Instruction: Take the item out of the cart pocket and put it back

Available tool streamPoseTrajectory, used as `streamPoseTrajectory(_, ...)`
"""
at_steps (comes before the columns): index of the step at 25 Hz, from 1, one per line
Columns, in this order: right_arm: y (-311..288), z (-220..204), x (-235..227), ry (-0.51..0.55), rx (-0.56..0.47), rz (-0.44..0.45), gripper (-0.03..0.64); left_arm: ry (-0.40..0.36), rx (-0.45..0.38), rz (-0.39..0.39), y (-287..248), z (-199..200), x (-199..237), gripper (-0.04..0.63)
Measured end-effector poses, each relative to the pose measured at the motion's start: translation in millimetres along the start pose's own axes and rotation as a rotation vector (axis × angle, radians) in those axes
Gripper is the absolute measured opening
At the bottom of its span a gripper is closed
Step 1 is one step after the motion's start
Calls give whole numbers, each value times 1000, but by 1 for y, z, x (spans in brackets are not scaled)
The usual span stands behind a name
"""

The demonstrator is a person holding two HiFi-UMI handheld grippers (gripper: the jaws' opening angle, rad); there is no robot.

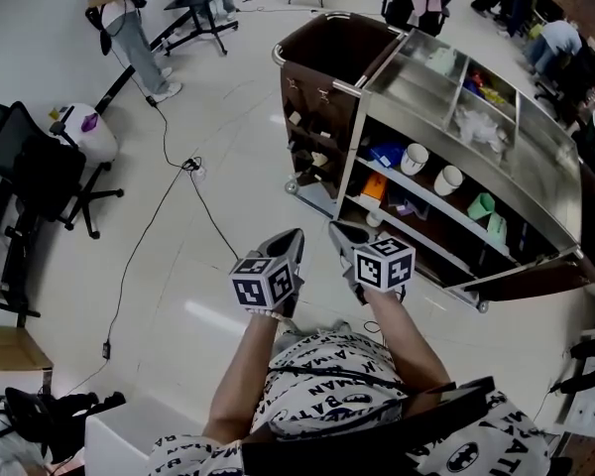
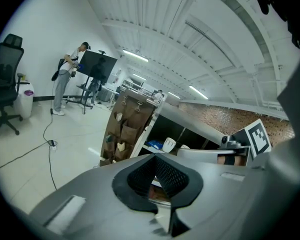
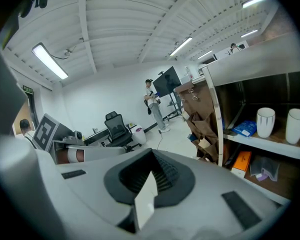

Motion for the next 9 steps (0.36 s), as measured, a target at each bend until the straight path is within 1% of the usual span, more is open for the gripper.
streamPoseTrajectory(9,-1,0,-4,2,0,-1,2,4,4,-3,-3,-3,-1,2)
Point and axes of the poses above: the fingertips, and each gripper's own axes: y backward along the fingers, x to its left, z out of its top, the point moved 10 cm from there along y, backward along the fingers, and after that the axes turned 9 degrees about -x, right-handed, at the moved point
